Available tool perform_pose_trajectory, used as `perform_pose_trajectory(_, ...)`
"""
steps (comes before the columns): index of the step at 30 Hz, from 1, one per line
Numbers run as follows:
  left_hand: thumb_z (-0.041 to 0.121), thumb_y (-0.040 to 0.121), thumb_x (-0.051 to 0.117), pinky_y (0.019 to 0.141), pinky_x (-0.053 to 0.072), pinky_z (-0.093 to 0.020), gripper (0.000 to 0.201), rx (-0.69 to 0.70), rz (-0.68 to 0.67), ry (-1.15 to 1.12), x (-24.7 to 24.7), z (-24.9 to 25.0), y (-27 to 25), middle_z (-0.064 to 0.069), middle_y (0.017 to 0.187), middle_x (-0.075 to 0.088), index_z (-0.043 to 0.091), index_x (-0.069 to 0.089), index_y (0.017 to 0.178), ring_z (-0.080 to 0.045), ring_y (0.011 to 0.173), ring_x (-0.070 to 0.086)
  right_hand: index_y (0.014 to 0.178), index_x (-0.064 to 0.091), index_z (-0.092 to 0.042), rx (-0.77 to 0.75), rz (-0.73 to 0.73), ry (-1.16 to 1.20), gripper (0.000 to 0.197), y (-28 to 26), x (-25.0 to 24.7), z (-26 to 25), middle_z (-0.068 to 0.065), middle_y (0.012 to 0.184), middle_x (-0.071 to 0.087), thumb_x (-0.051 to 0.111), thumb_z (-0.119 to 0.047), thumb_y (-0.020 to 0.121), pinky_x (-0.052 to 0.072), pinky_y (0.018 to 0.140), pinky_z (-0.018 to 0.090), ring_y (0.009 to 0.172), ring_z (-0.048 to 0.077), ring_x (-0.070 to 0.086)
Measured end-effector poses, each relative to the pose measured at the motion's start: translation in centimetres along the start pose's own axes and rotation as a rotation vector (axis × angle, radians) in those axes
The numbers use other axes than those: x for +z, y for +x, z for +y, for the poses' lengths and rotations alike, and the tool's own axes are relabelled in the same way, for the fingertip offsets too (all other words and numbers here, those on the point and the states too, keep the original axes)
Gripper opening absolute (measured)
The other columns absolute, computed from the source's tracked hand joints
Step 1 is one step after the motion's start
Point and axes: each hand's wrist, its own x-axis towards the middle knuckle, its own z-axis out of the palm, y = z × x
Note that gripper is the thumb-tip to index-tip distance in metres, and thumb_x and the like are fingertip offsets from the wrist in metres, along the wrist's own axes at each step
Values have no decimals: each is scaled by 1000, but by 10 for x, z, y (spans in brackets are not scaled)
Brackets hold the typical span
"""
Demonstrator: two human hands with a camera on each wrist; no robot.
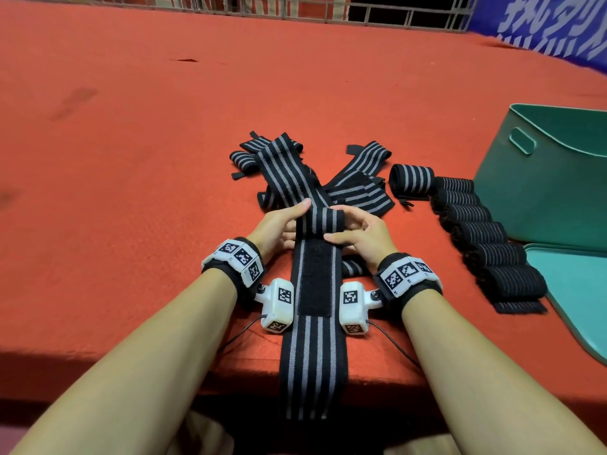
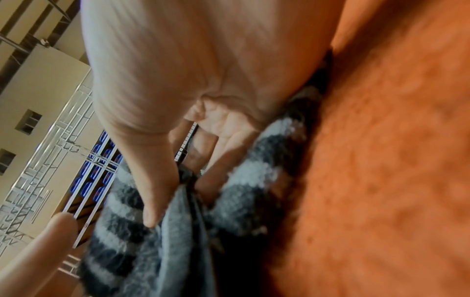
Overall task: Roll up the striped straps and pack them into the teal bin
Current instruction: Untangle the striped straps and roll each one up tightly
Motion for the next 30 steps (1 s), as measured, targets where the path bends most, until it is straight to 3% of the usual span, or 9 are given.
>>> perform_pose_trajectory(2,62,92,61,47,26,-20,44,5,-37,79,0,-1,1,-3,67,32,18,64,92,-10,48,30,100,77,-24,12,30,36,50,-1,0,0,0,97,79,74,19,74,60,73,31,90,15,75)
perform_pose_trajectory(5,73,83,62,59,38,-28,55,5,-28,202,-1,-3,1,-11,82,58,21,76,94,-16,62,50,93,77,-20,25,45,75,50,0,0,2,1,87,78,67,25,74,60,65,31,81,18,75)
perform_pose_trajectory(8,63,90,61,70,46,-30,50,3,-17,270,0,-2,1,-3,91,78,19,78,104,-16,74,68,89,79,-21,20,49,72,49,2,0,5,7,90,78,70,25,72,60,65,33,85,24,75)
perform_pose_trajectory(11,49,92,68,65,51,-24,44,32,-36,247,-2,-5,1,-7,101,78,12,75,116,-17,81,71,88,79,-19,25,56,76,47,4,1,7,11,93,78,72,23,71,60,65,33,86,25,74)
perform_pose_trajectory(16,30,96,67,54,47,-17,23,49,-61,196,-3,-3,0,6,73,71,9,71,107,-6,59,65,95,82,-17,67,26,96,52,1,2,1,14,105,78,55,21,73,59,65,31,95,28,73)
perform_pose_trajectory(19,32,90,74,59,49,-19,31,51,-80,191,-4,-5,2,5,76,70,10,71,112,-7,64,66,105,80,-12,106,21,147,49,1,2,-2,12,112,77,49,-3,69,61,68,32,106,29,71)
perform_pose_trajectory(24,24,95,68,67,55,-23,32,72,-45,157,-7,-5,0,-3,95,76,9,70,123,-11,79,71,110,75,-24,123,6,14,39,0,7,-5,3,110,78,72,-50,82,59,69,31,106,22,73)
perform_pose_trajectory(28,21,95,68,55,50,-19,30,87,7,93,-9,-4,-3,-6,95,75,9,70,123,-10,70,69,108,77,-23,119,-11,-39,44,-1,9,-6,3,109,78,76,-57,81,55,68,29,102,23,74)
perform_pose_trajectory(30,27,90,75,68,51,-26,38,93,25,40,-11,-4,-3,-16,108,74,10,70,123,-18,80,69,101,77,-24,126,-28,-66,29,-3,9,-8,3,107,79,76,-49,87,54,67,27,89,16,71)
